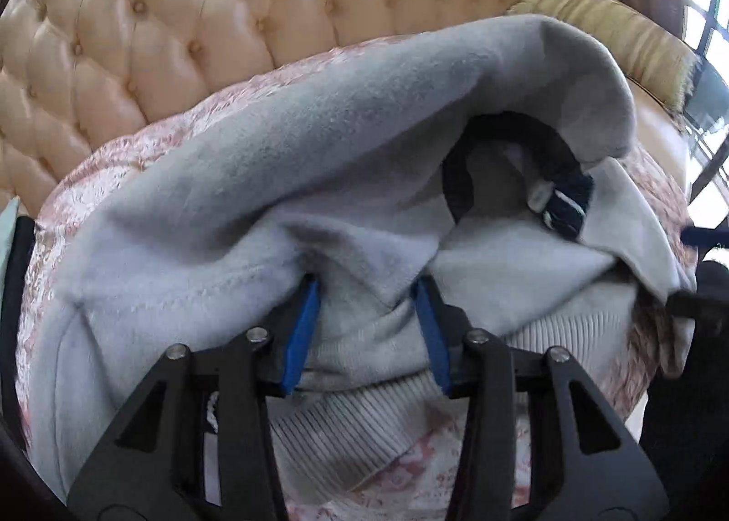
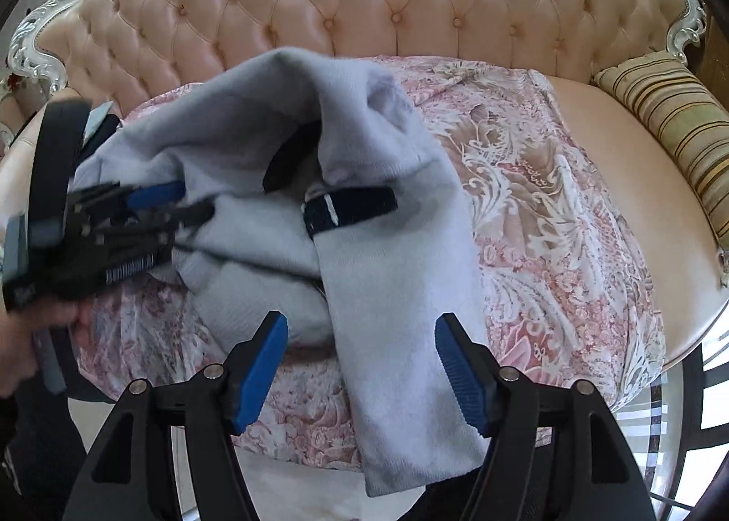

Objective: Fold clothes
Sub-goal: 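Grasp the sweater with the left gripper while the right gripper holds another edge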

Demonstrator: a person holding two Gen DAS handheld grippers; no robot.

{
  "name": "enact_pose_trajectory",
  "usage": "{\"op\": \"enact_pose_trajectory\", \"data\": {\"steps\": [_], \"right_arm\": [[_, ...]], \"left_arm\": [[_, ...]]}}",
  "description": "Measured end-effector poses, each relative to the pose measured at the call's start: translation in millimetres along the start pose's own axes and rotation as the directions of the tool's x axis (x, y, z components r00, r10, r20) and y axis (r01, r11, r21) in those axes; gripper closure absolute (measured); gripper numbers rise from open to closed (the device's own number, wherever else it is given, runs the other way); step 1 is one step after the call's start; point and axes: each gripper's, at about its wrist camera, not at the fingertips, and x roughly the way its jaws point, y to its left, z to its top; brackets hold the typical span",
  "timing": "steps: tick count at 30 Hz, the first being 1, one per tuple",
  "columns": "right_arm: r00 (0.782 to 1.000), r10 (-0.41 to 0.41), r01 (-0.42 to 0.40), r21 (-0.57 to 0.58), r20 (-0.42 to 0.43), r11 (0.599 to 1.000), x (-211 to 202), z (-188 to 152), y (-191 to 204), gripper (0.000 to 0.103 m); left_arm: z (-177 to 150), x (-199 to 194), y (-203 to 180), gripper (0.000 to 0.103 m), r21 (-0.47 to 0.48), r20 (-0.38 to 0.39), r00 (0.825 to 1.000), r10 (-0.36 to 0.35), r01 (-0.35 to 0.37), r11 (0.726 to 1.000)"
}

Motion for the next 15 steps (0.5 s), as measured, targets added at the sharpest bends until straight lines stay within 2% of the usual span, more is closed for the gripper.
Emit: {"op": "enact_pose_trajectory", "data": {"steps": [2,6,9,10,11,12,15], "right_arm": [[1.000,-0.013,0.013,-0.012,-0.011,1.000,4.1,-2.6,1.2,0.032],[0.999,-0.040,0.039,-0.037,-0.032,0.999,12.2,-7.9,3.5,0.032],[0.999,-0.033,0.032,-0.014,-0.021,0.999,12.2,-8.9,-2.6,0.034],[1.000,-0.028,0.028,-0.007,-0.013,1.000,10.9,-8.7,-4.3,0.051],[1.000,-0.023,0.023,-0.001,-0.004,1.000,9.6,-8.5,-6.0,0.075],[1.000,-0.018,0.018,0.005,0.004,1.000,8.3,-8.3,-7.7,0.082],[0.993,-0.020,0.017,0.030,0.117,0.999,-23.5,1.0,-13.0,0.088]], "left_arm": [[12.5,-10.1,8.1,0.086,-0.039,0.009,1.000,-0.012,0.012,0.999],[36.6,-46.4,28.2,0.088,-0.070,0.104,0.994,0.038,-0.031,0.997],[42.2,-58.5,51.8,0.089,-0.121,0.122,0.990,0.076,-0.061,0.991],[41.9,-61.0,57.2,0.089,-0.140,0.124,0.989,0.085,-0.067,0.988],[41.2,-61.9,61.7,0.089,-0.157,0.123,0.988,0.092,-0.072,0.985],[39.8,-60.5,65.2,0.089,-0.172,0.116,0.988,0.098,-0.078,0.982],[29.8,-52.5,69.4,0.088,-0.194,0.098,0.989,0.111,-0.091,0.977]]}}
